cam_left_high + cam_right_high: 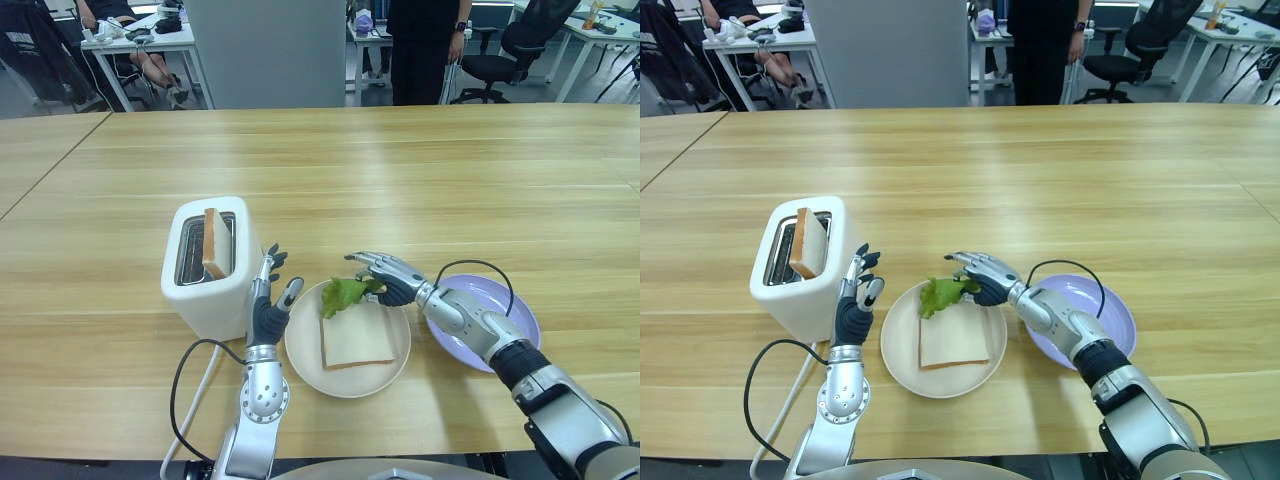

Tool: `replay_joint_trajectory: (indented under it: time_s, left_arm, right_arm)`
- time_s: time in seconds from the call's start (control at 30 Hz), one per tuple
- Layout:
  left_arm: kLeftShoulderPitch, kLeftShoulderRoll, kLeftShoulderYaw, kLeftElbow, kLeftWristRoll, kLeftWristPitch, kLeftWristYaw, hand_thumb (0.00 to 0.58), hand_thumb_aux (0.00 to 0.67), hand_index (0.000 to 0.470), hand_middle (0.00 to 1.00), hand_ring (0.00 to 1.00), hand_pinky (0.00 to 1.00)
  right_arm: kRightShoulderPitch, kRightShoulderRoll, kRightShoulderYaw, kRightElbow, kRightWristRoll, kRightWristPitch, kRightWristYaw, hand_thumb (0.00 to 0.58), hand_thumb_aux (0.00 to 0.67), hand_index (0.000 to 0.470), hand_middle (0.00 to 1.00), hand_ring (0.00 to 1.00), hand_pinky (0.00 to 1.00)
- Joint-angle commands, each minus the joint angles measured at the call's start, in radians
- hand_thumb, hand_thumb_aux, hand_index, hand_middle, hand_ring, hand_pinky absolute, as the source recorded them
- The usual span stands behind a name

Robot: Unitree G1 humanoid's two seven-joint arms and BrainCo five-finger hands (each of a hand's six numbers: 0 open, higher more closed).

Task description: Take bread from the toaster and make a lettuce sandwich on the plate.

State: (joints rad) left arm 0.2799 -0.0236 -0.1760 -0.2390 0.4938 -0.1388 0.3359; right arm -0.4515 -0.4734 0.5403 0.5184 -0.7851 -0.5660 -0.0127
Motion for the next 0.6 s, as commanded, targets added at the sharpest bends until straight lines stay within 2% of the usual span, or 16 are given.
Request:
replay_joint_trajectory:
  time_s: [0.03,0.17,0.2,0.23,0.27,0.3,0.33,0.6]
  left_arm:
    - [0.012,0.002,-0.001,0.002,-0.004,0.004,-0.005,0.0,0.0,0.0,0.22,0.22,0.22]
    - [0.013,0.002,0.002,0.0,-0.004,0.004,-0.006,0.0,0.0,0.0,0.23,0.23,0.23]
    - [0.01,0.002,0.003,0.002,-0.004,0.004,-0.006,0.0,0.0,0.0,0.23,0.23,0.23]
    - [0.007,0.002,0.003,0.005,-0.005,0.003,-0.007,0.0,0.0,0.0,0.23,0.23,0.23]
    - [0.004,0.002,0.003,0.008,-0.005,0.003,-0.007,0.0,0.0,0.0,0.23,0.23,0.23]
    - [0.003,0.002,0.003,0.009,-0.005,0.003,-0.007,0.0,0.0,0.0,0.23,0.23,0.23]
    - [0.0,0.003,0.003,0.013,-0.005,0.002,-0.007,0.0,0.0,0.0,0.23,0.23,0.23]
    - [-0.008,0.002,-0.007,0.024,-0.003,0.002,-0.011,0.0,0.0,0.0,0.23,0.23,0.23]
  right_arm:
    - [0.076,-0.071,0.033,-0.11,-0.057,-0.004,0.066,0.58,0.67,0.46,0.0,0.0,0.0]
    - [0.121,-0.111,0.029,-0.218,-0.059,-0.003,0.119,0.58,0.67,0.46,0.0,0.0,0.0]
    - [0.127,-0.114,0.025,-0.236,-0.056,0.003,0.129,0.524,0.462,0.317,0.0,0.0,0.0]
    - [0.132,-0.113,0.019,-0.248,-0.049,0.009,0.136,0.508,0.434,0.298,0.0,0.0,0.0]
    - [0.133,-0.111,0.014,-0.259,-0.045,0.015,0.142,0.508,0.434,0.298,0.0,0.0,0.0]
    - [0.134,-0.109,0.009,-0.266,-0.043,0.02,0.147,0.48,0.391,0.269,0.0,0.0,0.0]
    - [0.135,-0.105,0.004,-0.27,-0.04,0.026,0.147,0.0,0.0,0.0,0.0,0.0,0.0]
    - [0.132,-0.077,-0.022,-0.298,-0.023,0.081,0.17,0.0,0.0,0.0,0.0,0.0,0.0]
